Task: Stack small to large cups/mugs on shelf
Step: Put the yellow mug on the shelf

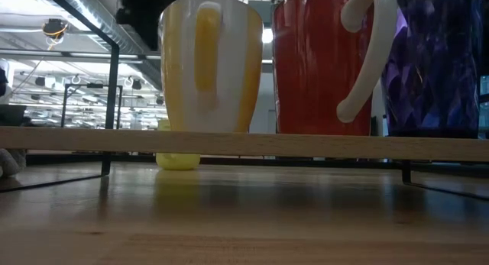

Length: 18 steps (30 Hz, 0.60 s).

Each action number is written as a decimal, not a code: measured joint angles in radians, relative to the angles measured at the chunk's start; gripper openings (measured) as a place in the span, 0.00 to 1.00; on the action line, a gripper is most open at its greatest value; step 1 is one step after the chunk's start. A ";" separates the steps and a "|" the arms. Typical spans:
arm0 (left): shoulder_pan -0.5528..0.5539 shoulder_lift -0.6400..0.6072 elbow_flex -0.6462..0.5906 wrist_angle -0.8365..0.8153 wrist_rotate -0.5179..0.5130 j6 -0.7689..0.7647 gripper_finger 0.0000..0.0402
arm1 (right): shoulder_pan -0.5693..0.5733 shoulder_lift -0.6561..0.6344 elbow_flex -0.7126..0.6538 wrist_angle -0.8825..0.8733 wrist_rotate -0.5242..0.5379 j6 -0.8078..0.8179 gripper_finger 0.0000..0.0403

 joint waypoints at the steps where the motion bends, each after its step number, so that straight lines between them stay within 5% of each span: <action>1: 0.029 0.001 0.000 -0.031 0.025 0.006 0.06 | 0.000 0.000 0.000 0.000 0.019 0.014 0.13; 10: 0.364 0.074 0.000 0.068 0.217 0.182 0.08 | 0.000 0.000 0.000 0.021 0.073 0.030 0.13; 18: 0.406 0.182 0.000 0.084 0.232 0.279 0.17 | 0.000 0.000 0.000 0.039 0.073 0.056 0.13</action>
